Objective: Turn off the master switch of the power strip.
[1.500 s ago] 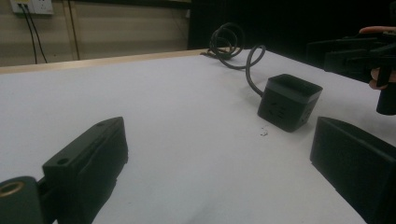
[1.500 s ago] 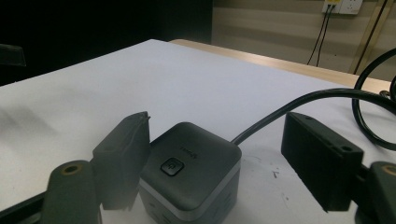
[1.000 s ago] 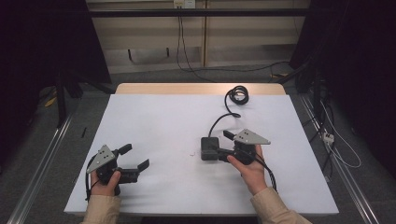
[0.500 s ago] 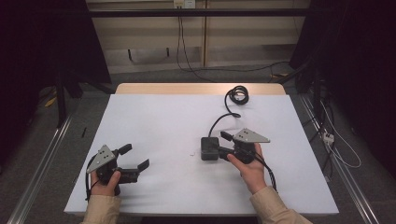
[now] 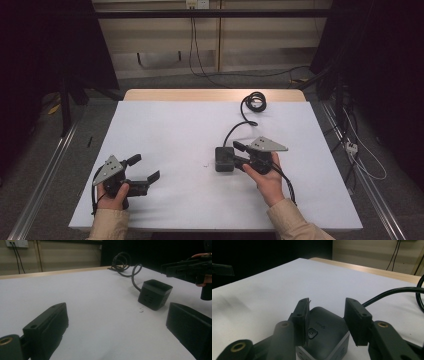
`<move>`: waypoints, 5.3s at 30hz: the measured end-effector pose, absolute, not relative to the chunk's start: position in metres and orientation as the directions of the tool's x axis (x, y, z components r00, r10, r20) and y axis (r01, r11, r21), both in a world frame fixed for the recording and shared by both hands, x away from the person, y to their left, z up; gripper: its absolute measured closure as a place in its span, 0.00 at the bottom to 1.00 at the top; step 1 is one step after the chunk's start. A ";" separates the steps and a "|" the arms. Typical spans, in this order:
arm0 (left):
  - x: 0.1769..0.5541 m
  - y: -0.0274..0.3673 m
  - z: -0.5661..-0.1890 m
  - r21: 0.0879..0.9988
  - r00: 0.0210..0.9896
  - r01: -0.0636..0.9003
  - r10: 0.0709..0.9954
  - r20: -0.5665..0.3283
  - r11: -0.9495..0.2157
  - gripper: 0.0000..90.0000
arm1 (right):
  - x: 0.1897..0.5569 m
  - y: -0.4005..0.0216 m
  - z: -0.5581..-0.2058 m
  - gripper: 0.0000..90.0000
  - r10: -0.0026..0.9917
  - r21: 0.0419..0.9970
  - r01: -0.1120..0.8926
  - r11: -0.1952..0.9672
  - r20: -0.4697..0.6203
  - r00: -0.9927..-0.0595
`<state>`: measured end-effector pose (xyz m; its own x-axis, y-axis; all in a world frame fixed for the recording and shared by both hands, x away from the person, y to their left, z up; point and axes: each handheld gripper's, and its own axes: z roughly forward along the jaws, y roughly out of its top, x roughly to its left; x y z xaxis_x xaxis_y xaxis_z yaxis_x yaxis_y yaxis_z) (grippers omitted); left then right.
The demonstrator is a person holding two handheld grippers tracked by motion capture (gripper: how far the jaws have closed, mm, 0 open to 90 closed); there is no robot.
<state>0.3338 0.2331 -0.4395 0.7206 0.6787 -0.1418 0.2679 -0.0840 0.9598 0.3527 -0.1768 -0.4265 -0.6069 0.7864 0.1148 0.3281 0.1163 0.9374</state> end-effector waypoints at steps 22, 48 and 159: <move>0.334 0.233 -0.440 0.959 0.719 0.272 0.679 -0.147 -0.080 0.04 | 0.355 -0.174 -0.425 0.75 0.775 0.934 0.328 0.141 0.102 -0.624; 0.334 0.233 -0.440 0.959 0.719 0.272 0.680 -0.145 -0.084 0.04 | 0.356 -0.172 -0.427 0.87 0.766 0.928 0.330 0.173 0.084 -0.637; 0.333 0.231 -0.441 0.959 0.719 0.272 0.680 -0.143 -0.086 0.04 | 0.351 -0.163 -0.434 1.00 0.749 0.893 0.383 0.237 0.083 -0.657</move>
